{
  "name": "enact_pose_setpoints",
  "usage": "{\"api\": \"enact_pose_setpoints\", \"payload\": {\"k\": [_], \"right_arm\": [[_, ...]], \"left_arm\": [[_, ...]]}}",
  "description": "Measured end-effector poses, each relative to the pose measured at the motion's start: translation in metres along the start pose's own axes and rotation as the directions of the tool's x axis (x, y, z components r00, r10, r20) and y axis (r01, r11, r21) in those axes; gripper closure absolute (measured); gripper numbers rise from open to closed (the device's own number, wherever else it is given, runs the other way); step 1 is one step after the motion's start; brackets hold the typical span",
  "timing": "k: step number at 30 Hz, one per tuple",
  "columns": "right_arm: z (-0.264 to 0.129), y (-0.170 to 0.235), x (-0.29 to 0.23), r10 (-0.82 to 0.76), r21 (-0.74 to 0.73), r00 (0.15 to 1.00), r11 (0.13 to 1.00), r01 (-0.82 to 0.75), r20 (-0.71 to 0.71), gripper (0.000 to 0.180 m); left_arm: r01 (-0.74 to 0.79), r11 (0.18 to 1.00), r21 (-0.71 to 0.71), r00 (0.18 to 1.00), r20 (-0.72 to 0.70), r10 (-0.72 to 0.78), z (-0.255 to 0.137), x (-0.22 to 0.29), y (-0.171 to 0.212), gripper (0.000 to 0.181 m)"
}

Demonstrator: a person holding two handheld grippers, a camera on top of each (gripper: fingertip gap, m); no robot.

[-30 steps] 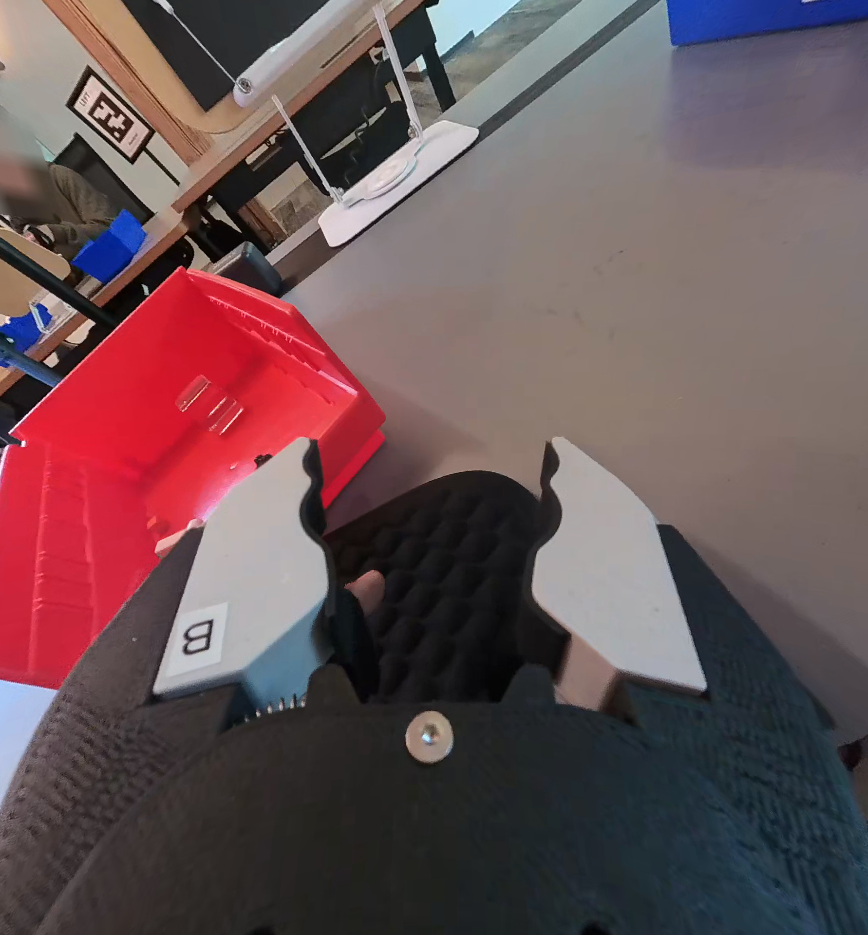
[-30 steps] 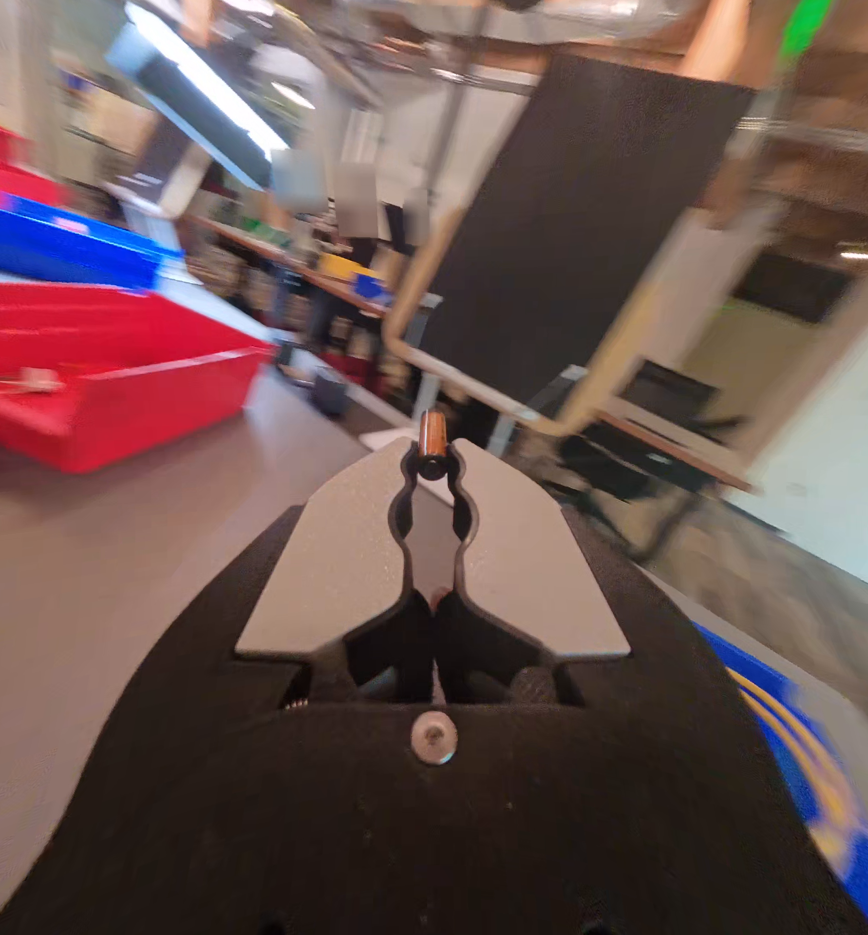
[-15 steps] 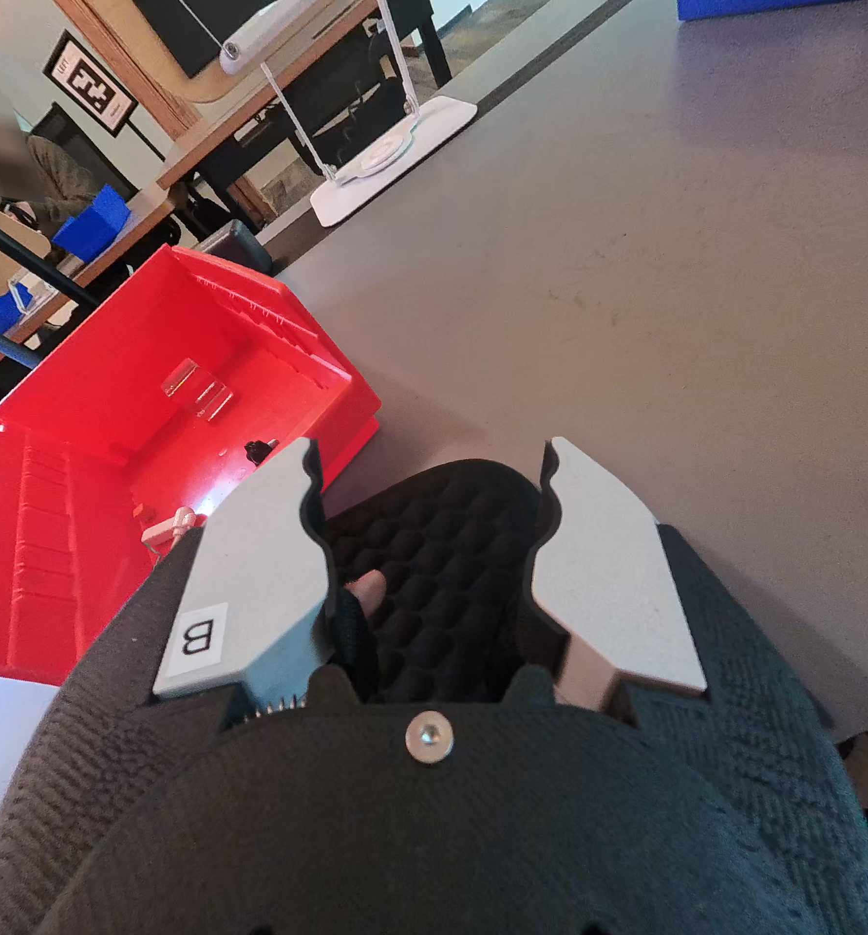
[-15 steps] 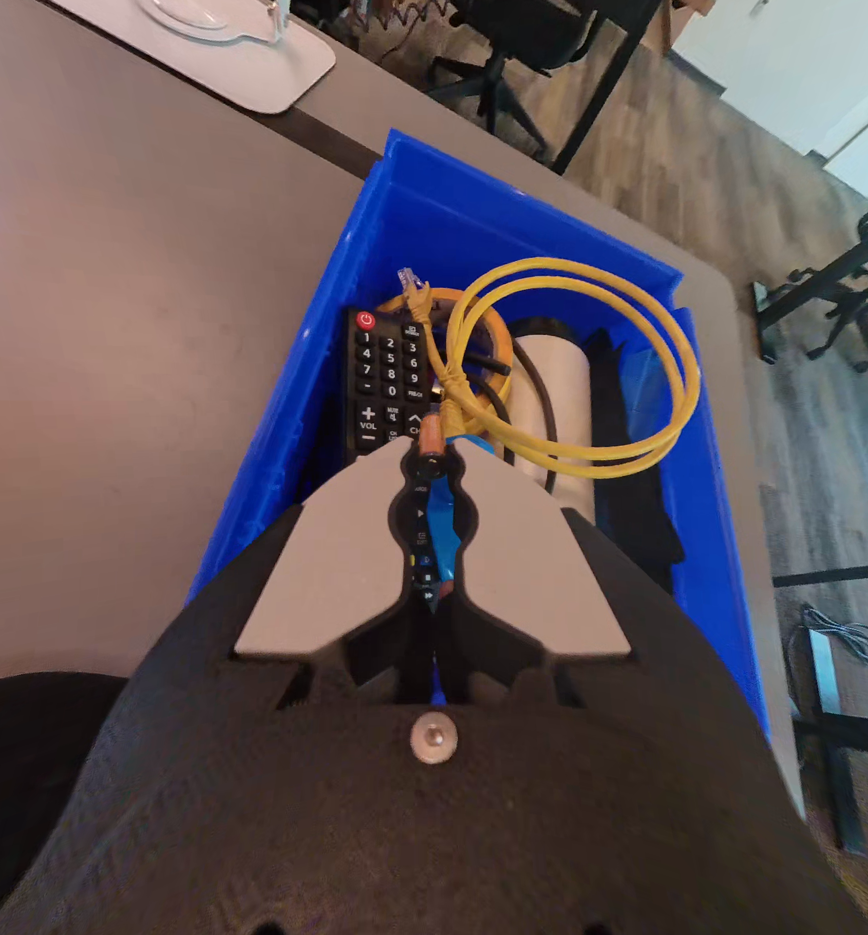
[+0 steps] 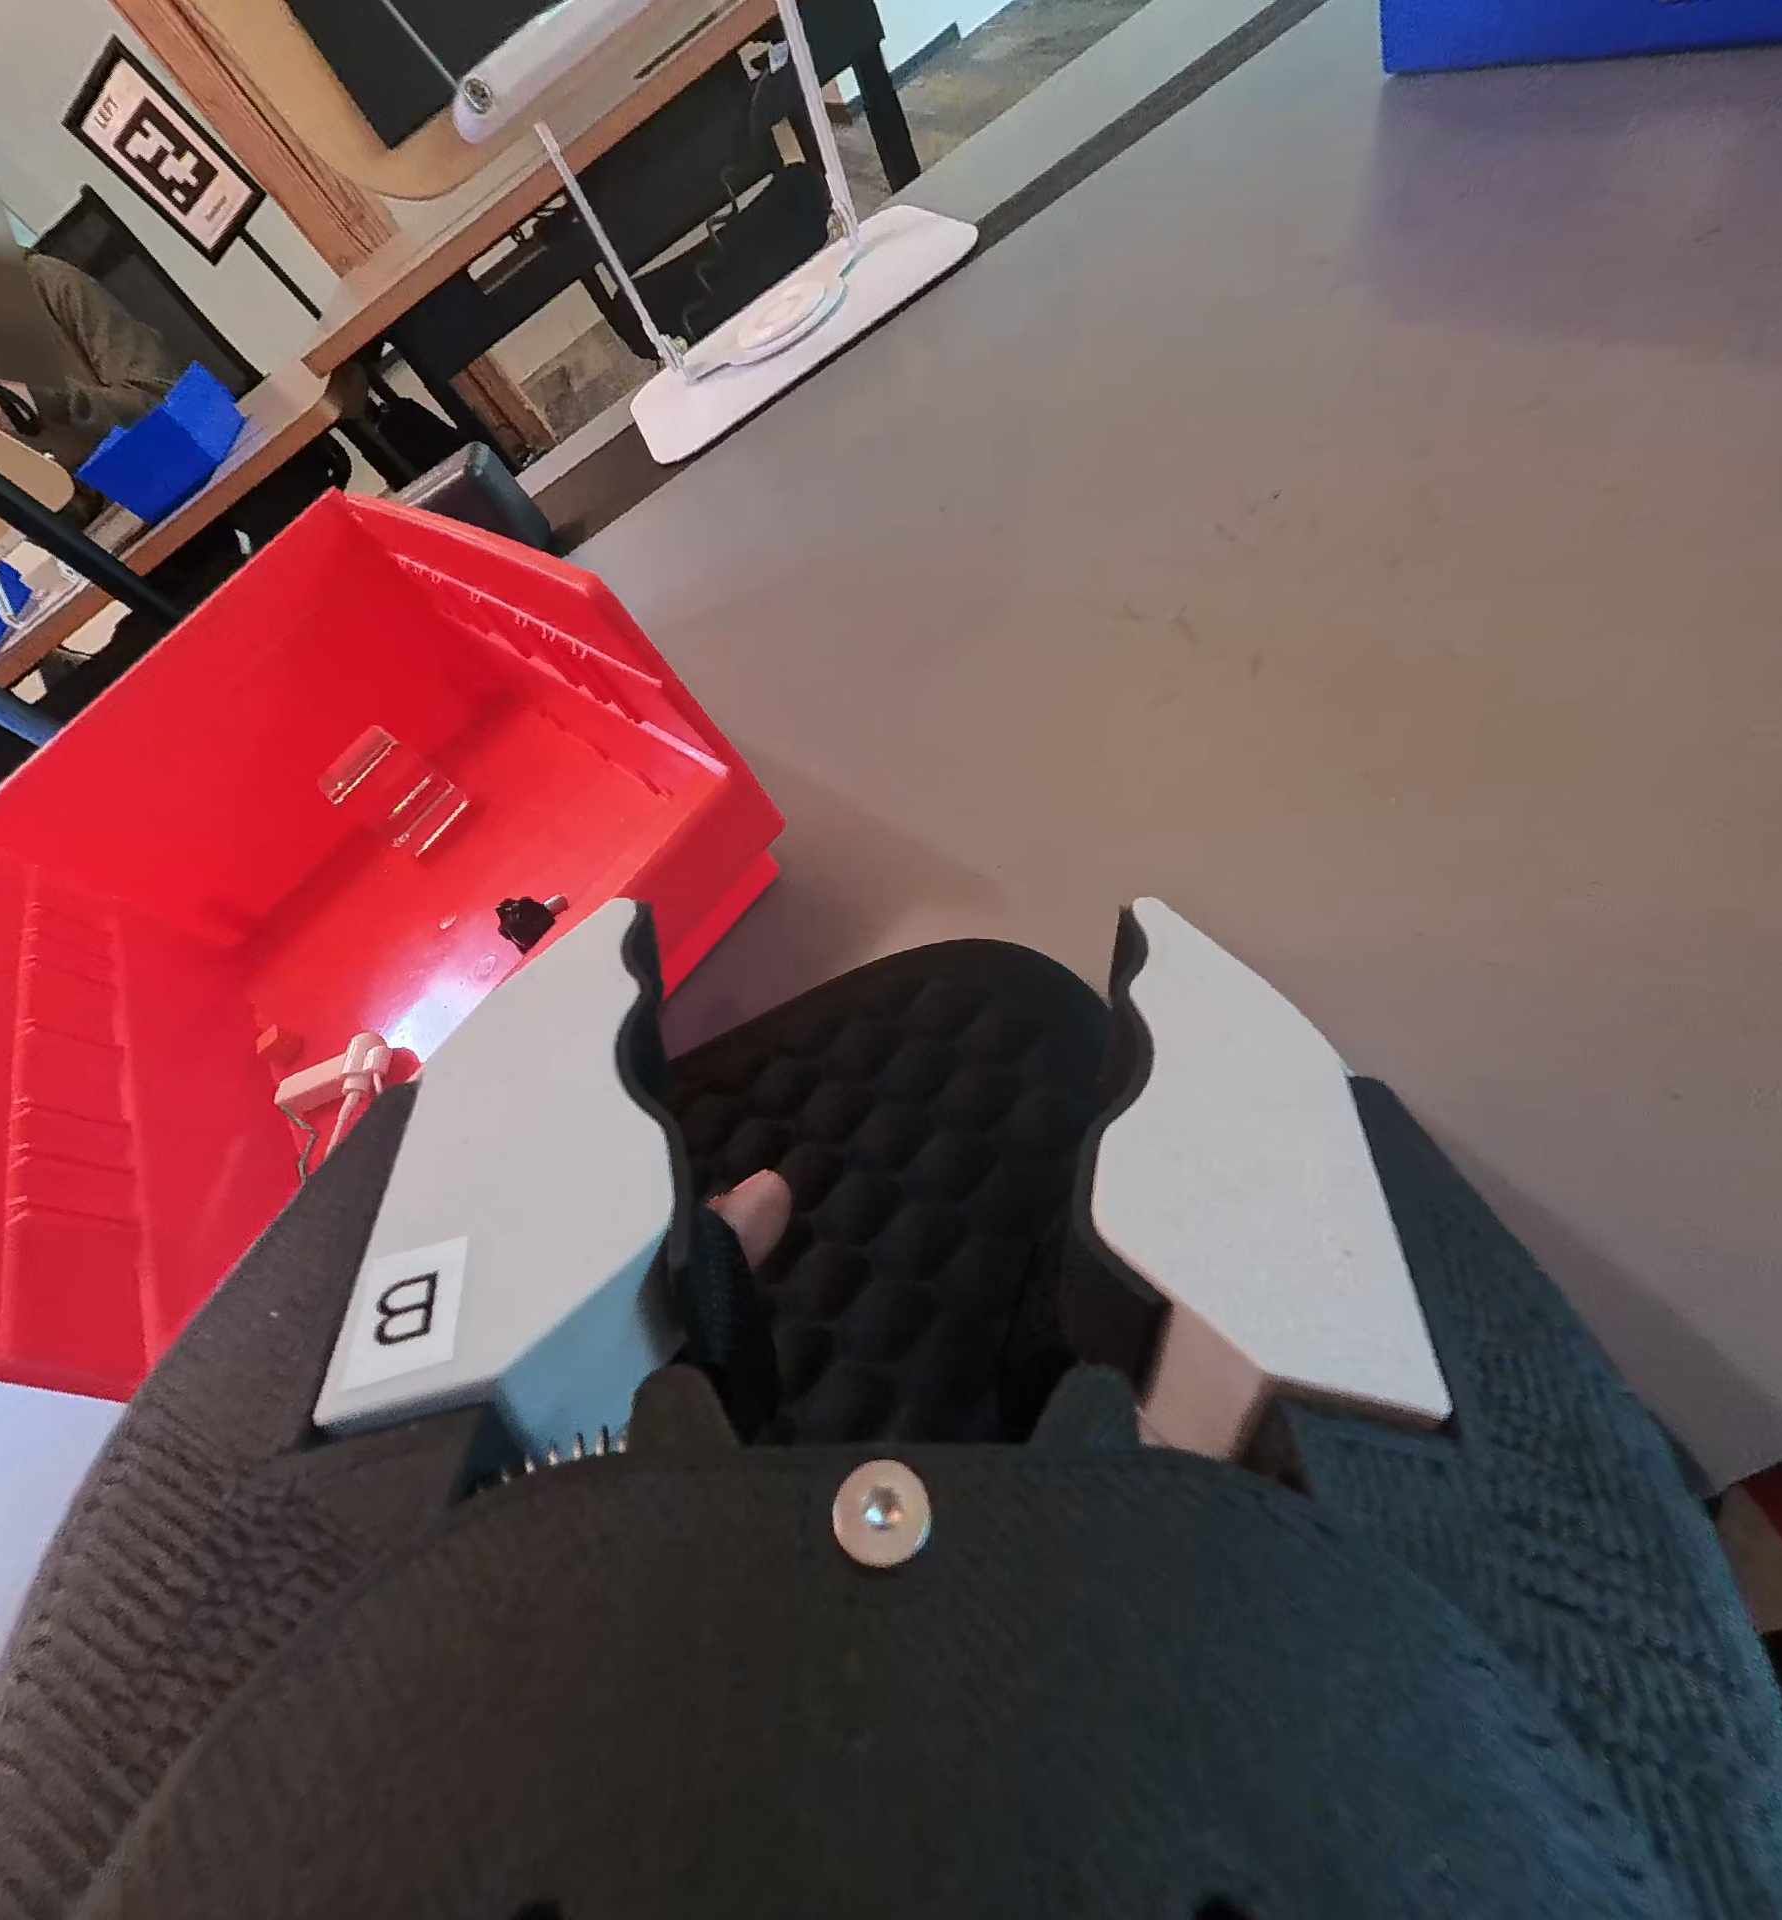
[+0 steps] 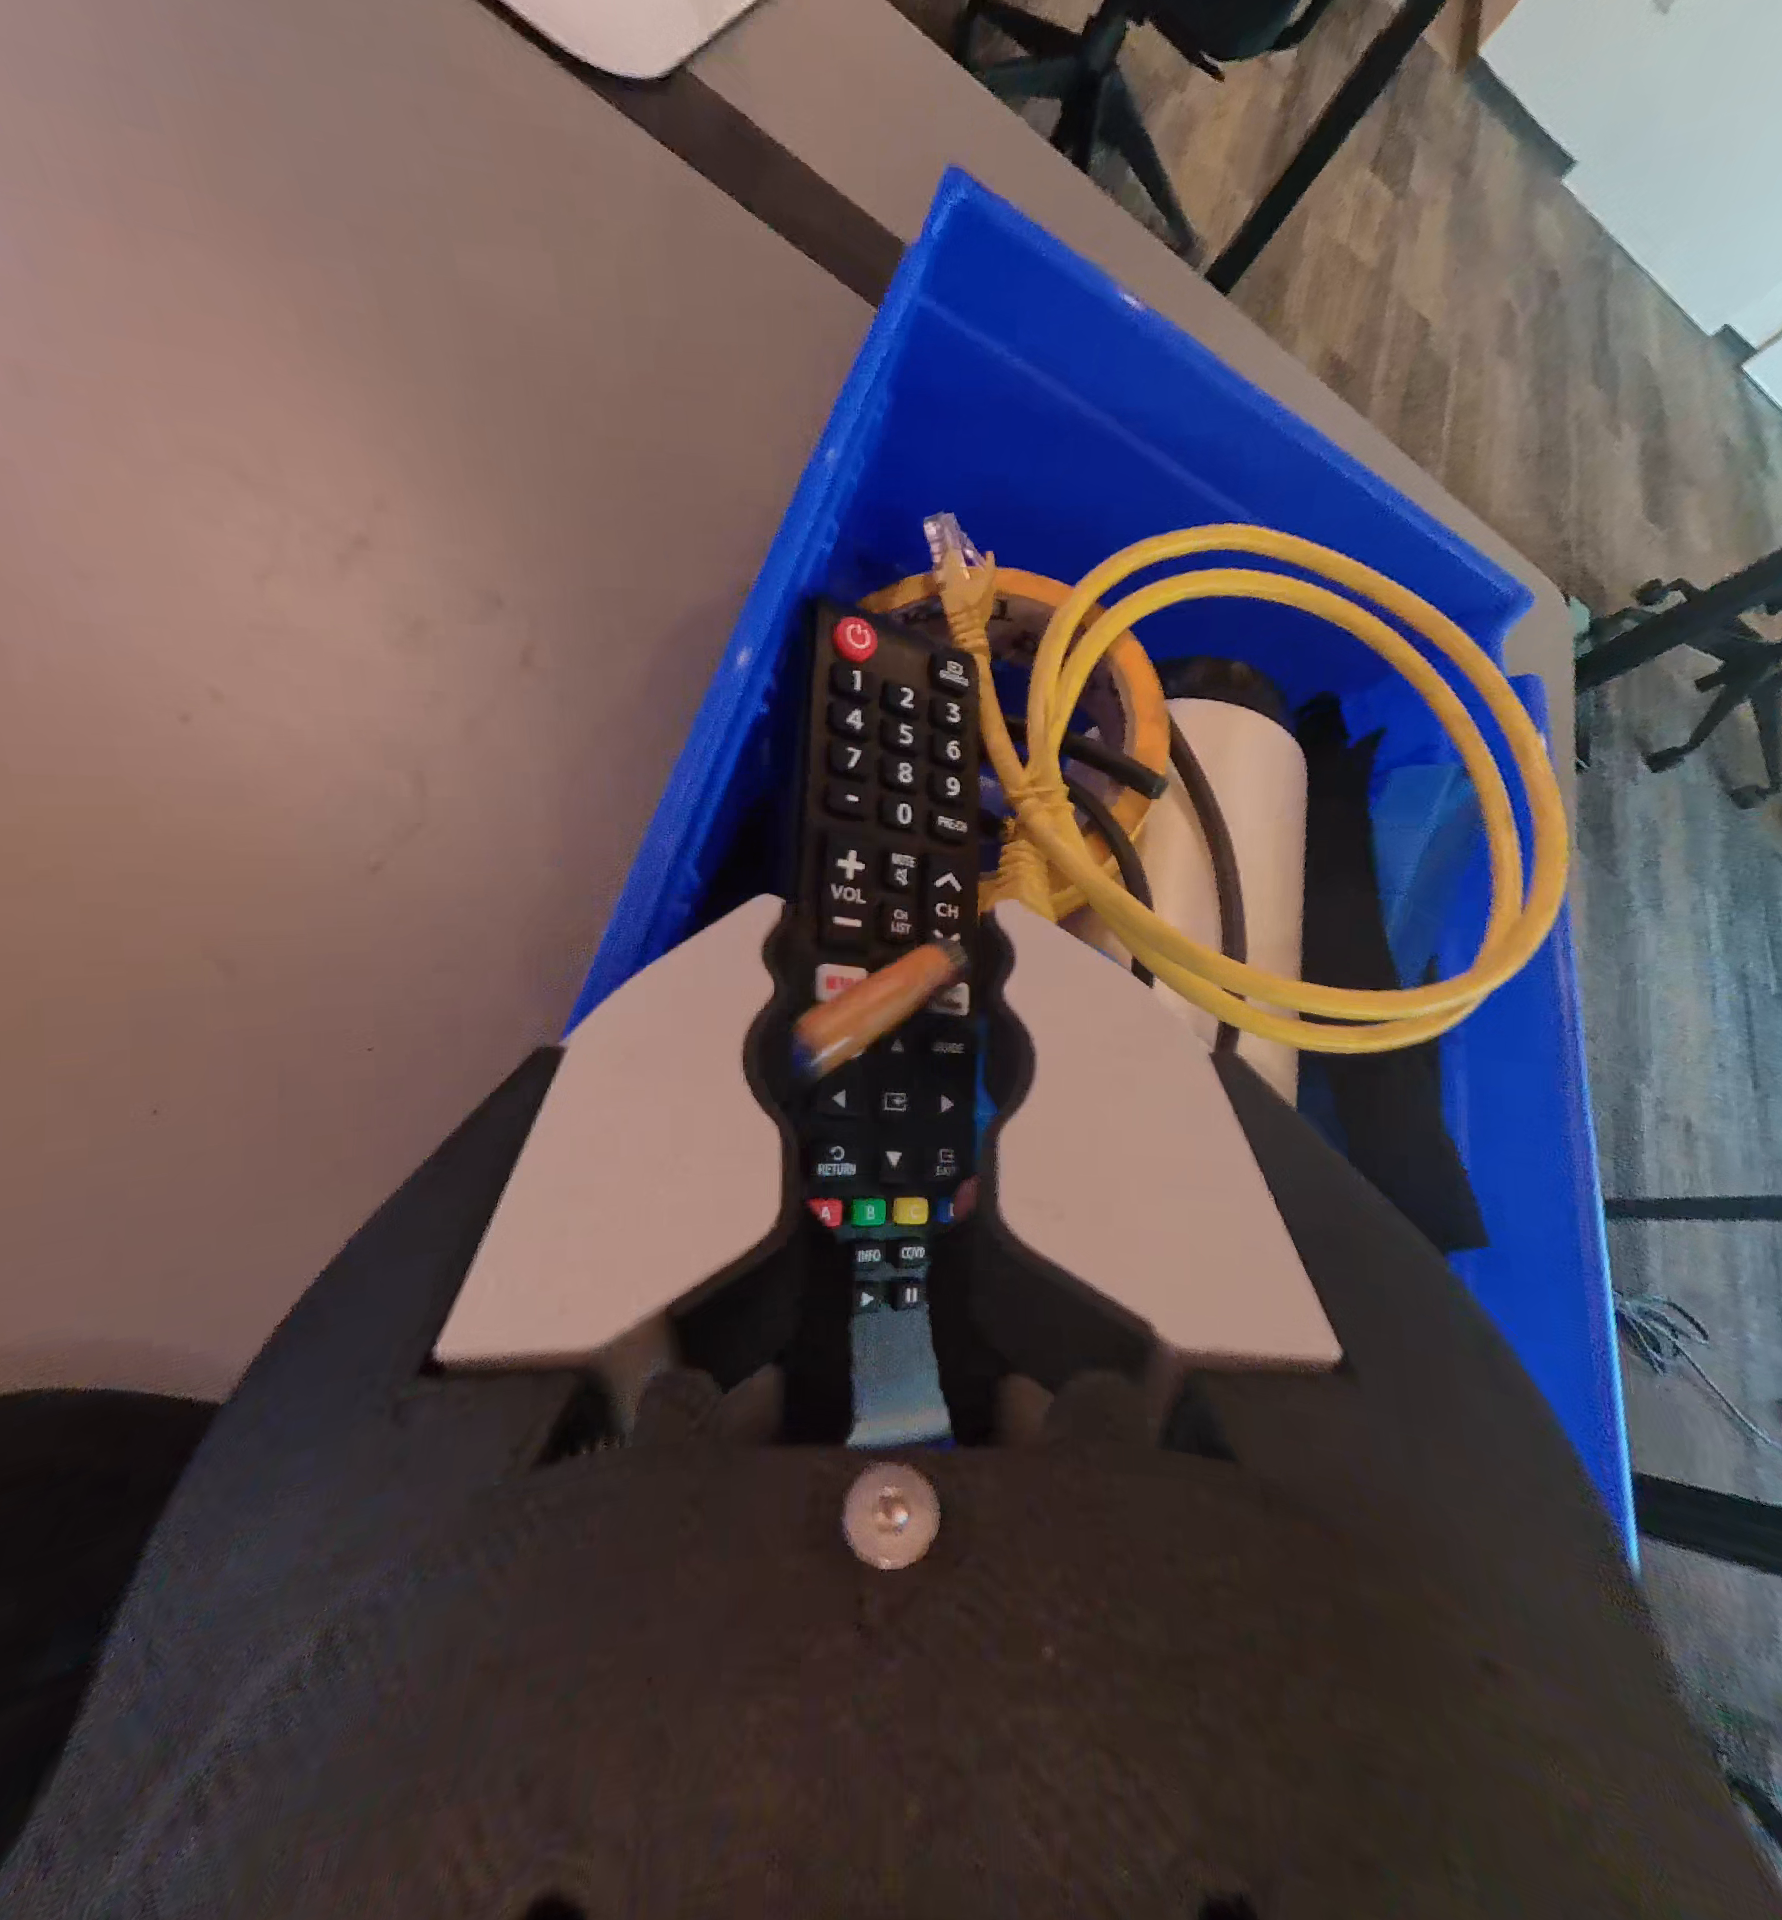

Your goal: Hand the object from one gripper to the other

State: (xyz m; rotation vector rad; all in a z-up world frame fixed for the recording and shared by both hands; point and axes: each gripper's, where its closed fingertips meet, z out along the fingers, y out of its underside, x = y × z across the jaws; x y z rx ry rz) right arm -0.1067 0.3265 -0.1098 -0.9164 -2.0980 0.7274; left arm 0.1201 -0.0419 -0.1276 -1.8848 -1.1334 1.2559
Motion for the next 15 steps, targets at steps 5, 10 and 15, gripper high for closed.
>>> {"api": "enact_pose_setpoints", "payload": {"k": [5, 10, 15], "right_arm": [[-0.016, -0.022, 0.012, 0.081, 0.144, 0.995, 0.987, -0.073, -0.050, 0.113], [-0.043, -0.056, 0.021, 0.223, 0.405, 0.975, 0.890, -0.209, 0.014, 0.101], [-0.067, -0.081, 0.011, 0.264, 0.559, 0.950, 0.769, -0.310, 0.164, 0.103]], "left_arm": [[0.074, 0.997, 0.038, 0.996, -0.050, -0.072, -0.007, -0.005, -0.005, 0.098], [0.134, 0.991, 0.029, 0.989, -0.074, -0.132, -0.026, -0.039, -0.004, 0.101], [0.136, 0.989, -0.055, 0.982, -0.125, -0.142, -0.042, -0.097, -0.013, 0.116]]}}
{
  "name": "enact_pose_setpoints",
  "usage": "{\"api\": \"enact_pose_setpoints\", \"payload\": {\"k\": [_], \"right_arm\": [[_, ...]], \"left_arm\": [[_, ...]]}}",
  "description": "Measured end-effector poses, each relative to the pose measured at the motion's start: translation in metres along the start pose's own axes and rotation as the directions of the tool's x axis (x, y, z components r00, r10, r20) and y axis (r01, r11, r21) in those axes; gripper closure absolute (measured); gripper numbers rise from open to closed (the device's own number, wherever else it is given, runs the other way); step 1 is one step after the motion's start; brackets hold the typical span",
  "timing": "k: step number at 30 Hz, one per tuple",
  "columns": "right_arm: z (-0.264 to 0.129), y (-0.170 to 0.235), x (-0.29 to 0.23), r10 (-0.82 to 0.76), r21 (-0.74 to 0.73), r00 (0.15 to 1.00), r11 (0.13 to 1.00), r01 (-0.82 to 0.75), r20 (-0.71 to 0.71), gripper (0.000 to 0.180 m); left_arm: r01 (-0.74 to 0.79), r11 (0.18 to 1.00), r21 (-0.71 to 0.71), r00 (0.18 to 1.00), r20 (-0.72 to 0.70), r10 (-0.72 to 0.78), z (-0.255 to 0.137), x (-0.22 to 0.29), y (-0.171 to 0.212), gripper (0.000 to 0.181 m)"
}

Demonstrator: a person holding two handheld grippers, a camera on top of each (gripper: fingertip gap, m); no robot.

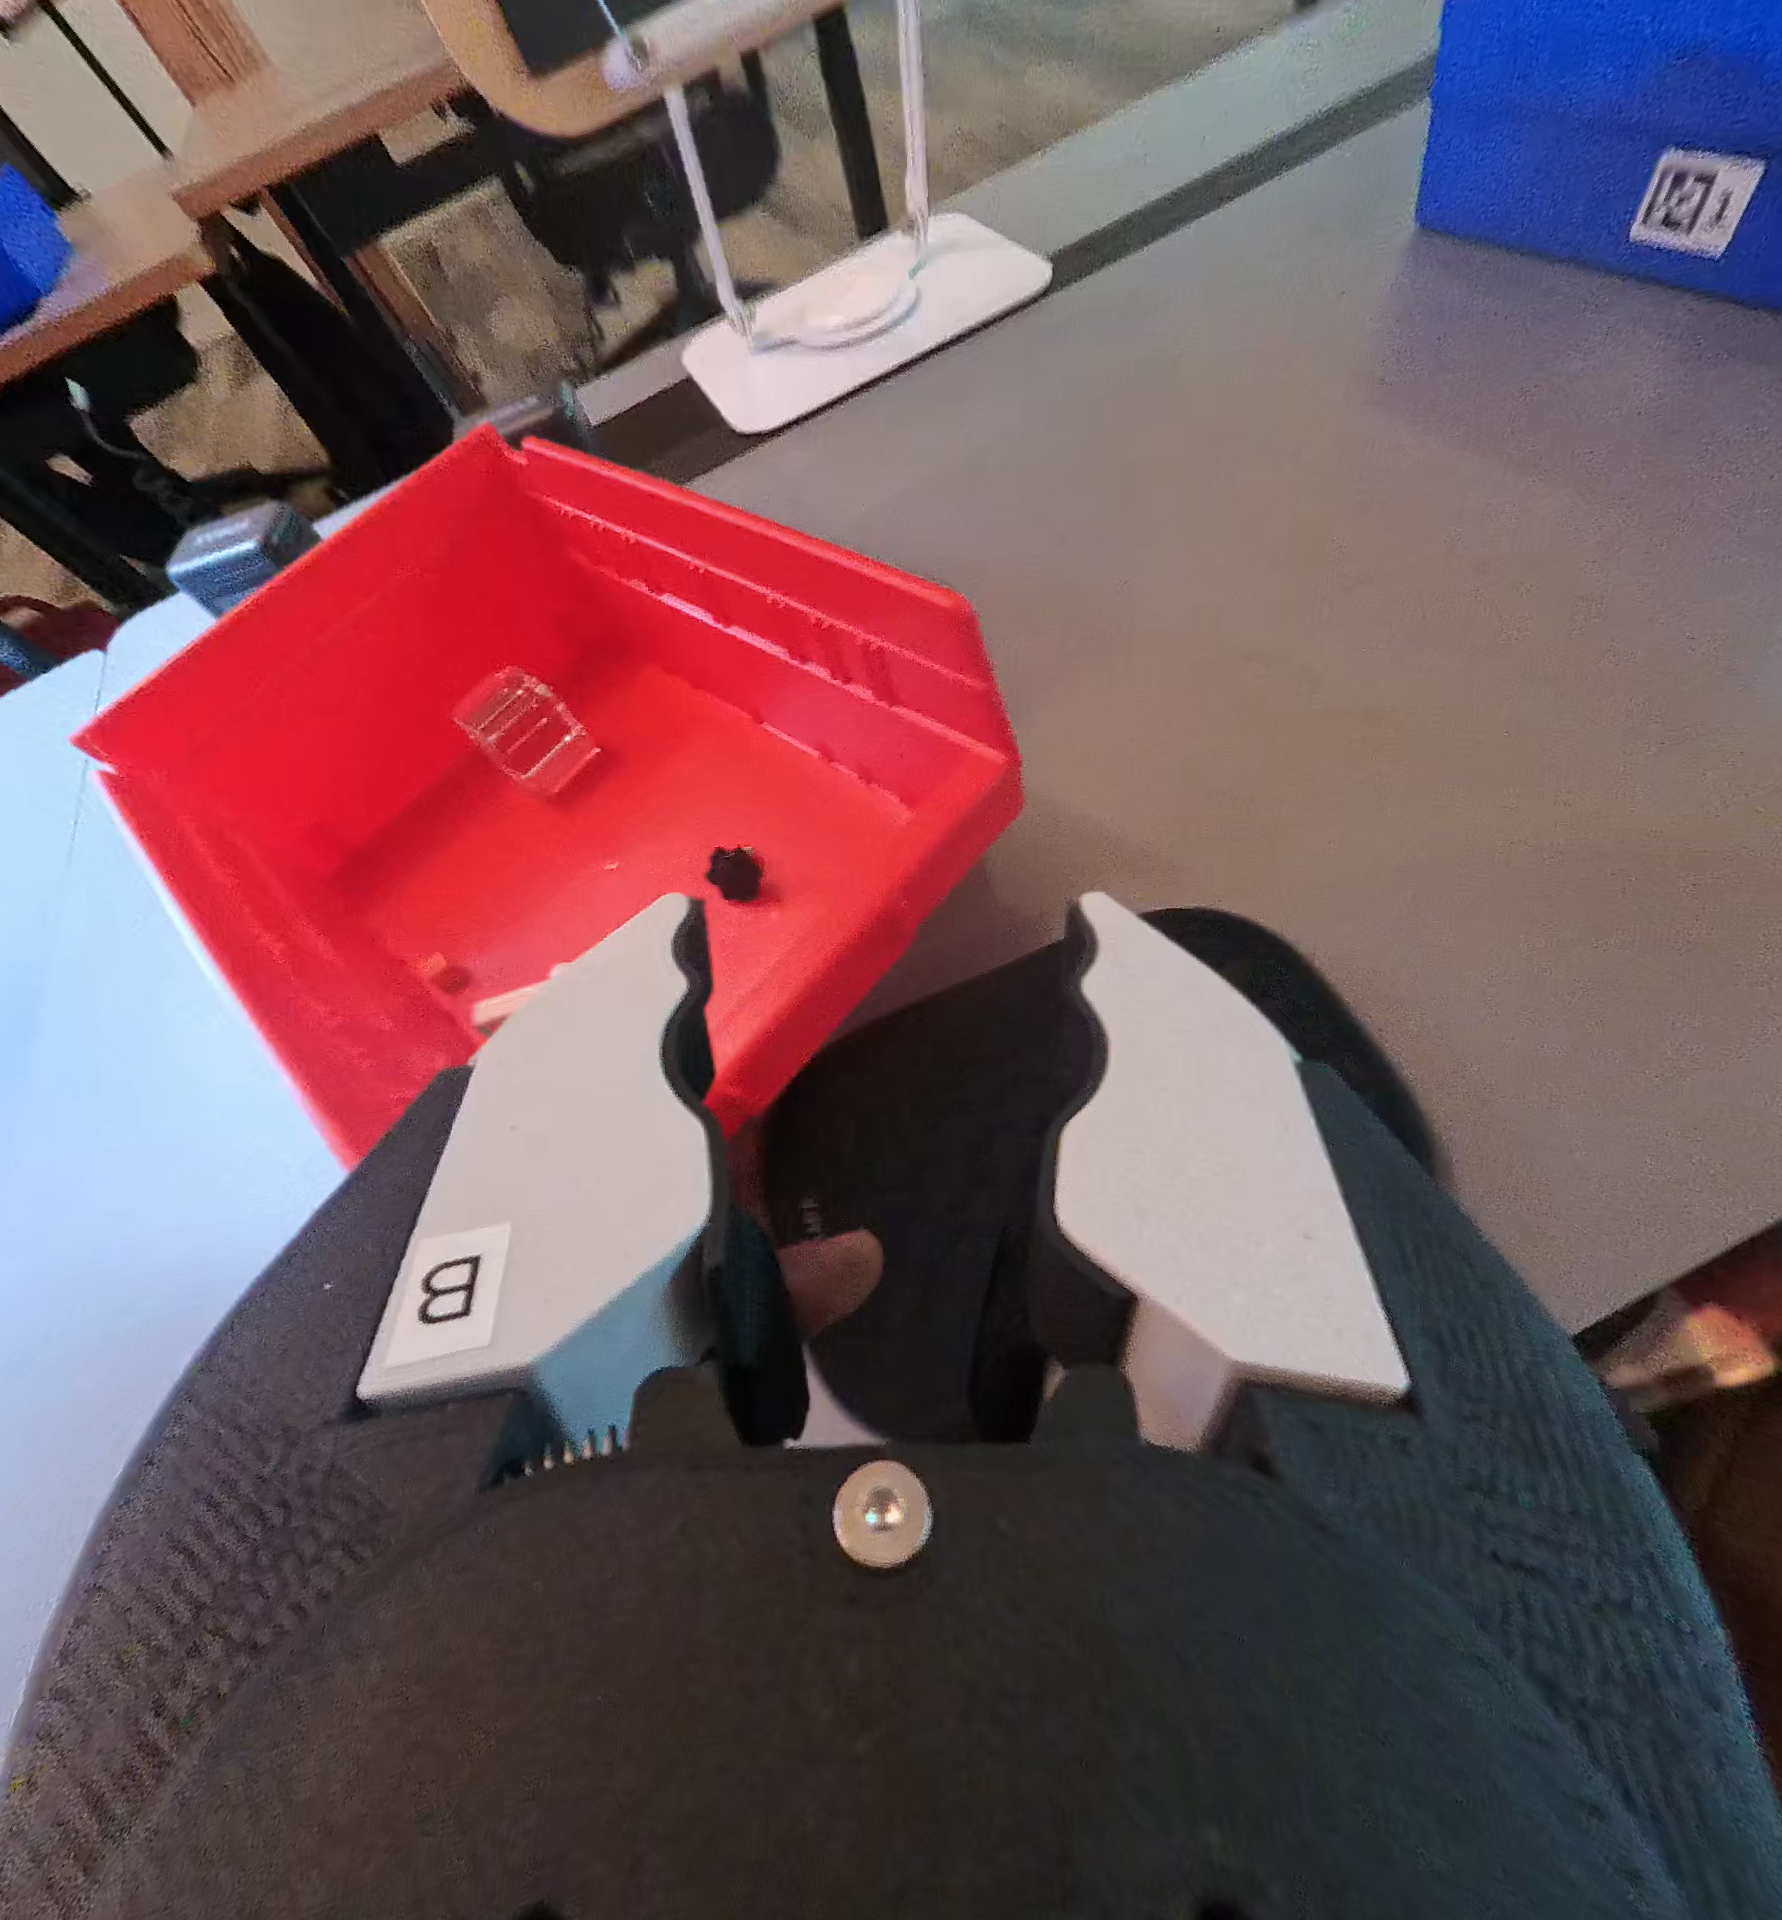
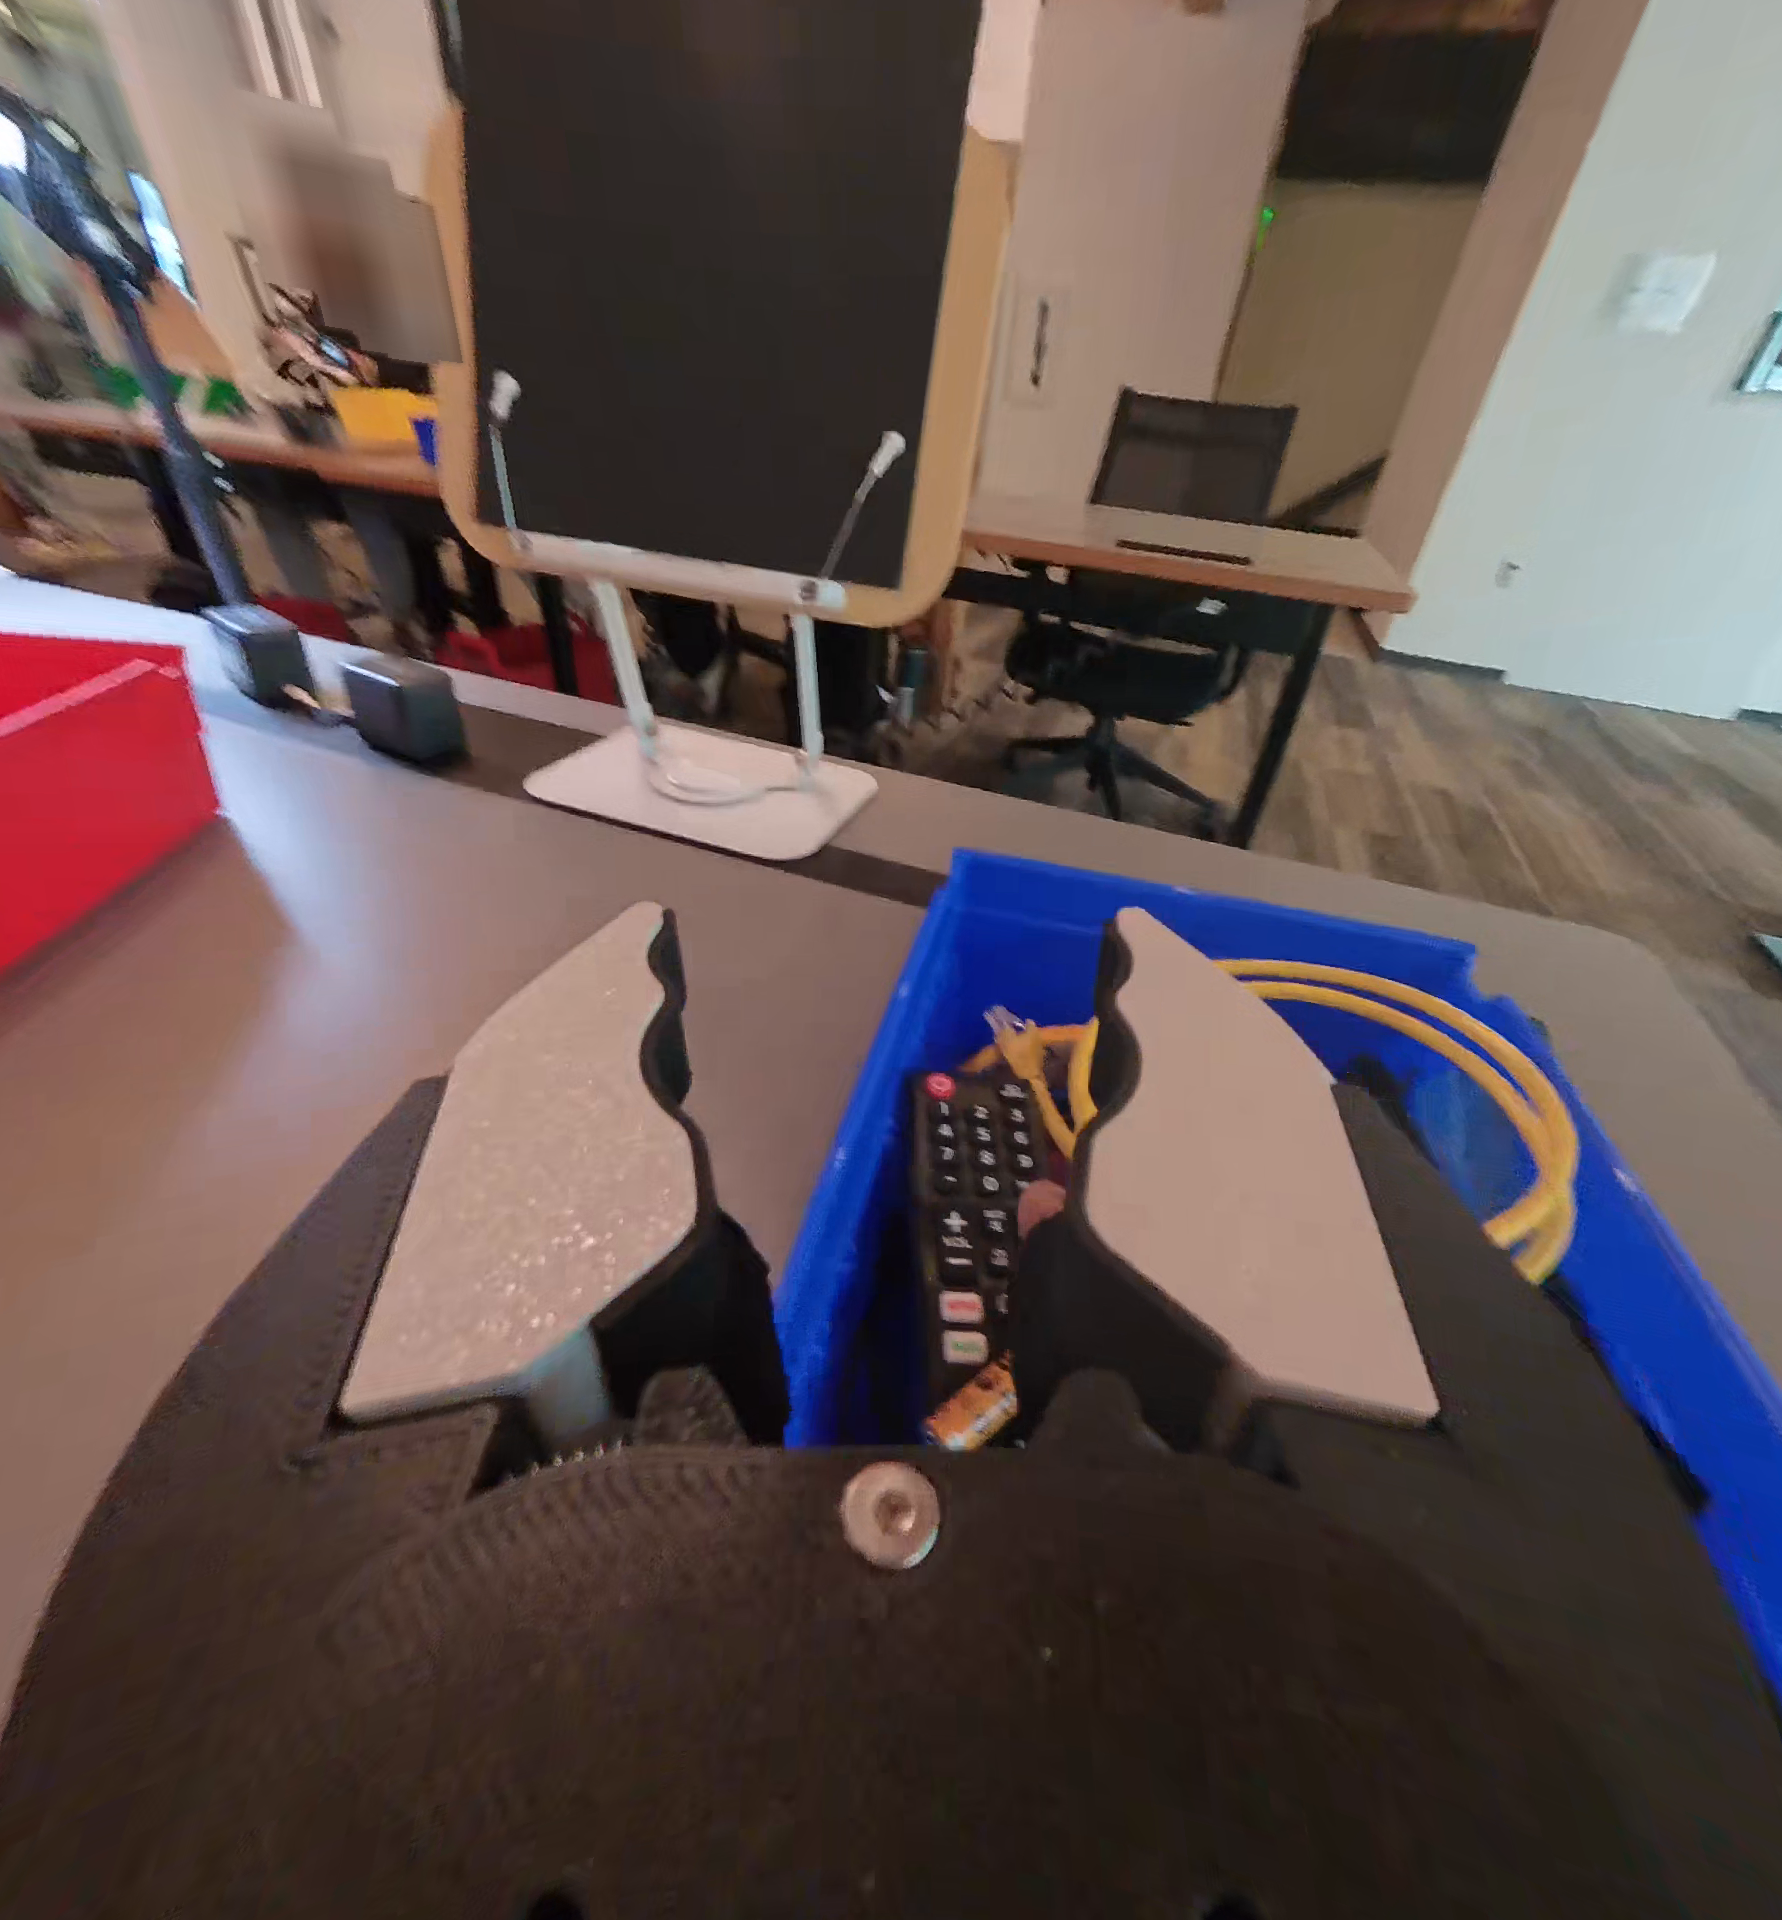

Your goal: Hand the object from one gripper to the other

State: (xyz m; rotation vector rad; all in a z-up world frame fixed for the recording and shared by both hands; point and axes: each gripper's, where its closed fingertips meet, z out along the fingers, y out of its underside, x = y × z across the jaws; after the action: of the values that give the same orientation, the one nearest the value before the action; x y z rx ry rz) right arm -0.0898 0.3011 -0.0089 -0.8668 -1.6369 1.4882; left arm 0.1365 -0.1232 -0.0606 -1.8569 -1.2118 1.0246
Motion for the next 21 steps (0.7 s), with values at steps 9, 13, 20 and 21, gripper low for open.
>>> {"api": "enact_pose_setpoints", "payload": {"k": [9, 13, 20, 21], "right_arm": [[-0.004, -0.013, -0.014, 0.163, 0.075, 0.973, 0.981, -0.177, 0.166, 0.107], [-0.007, -0.016, -0.016, 0.169, 0.088, 0.968, 0.978, -0.188, 0.183, 0.108], [-0.011, -0.024, -0.026, 0.137, 0.117, 0.968, 0.980, -0.164, 0.209, 0.110], [-0.011, -0.024, -0.027, 0.133, 0.119, 0.968, 0.980, -0.160, 0.211, 0.110]], "left_arm": [[-0.119, 0.669, -0.734, 0.993, -0.087, 0.082, 0.061, -0.082, 0.031, 0.127], [-0.043, 0.513, -0.857, 0.997, -0.068, -0.029, 0.089, -0.092, 0.063, 0.127], [0.043, 0.354, -0.934, 0.996, 0.013, -0.087, 0.105, -0.103, 0.104, 0.132], [0.058, 0.349, -0.935, 0.995, 0.026, -0.097, 0.107, -0.105, 0.107, 0.135]]}}
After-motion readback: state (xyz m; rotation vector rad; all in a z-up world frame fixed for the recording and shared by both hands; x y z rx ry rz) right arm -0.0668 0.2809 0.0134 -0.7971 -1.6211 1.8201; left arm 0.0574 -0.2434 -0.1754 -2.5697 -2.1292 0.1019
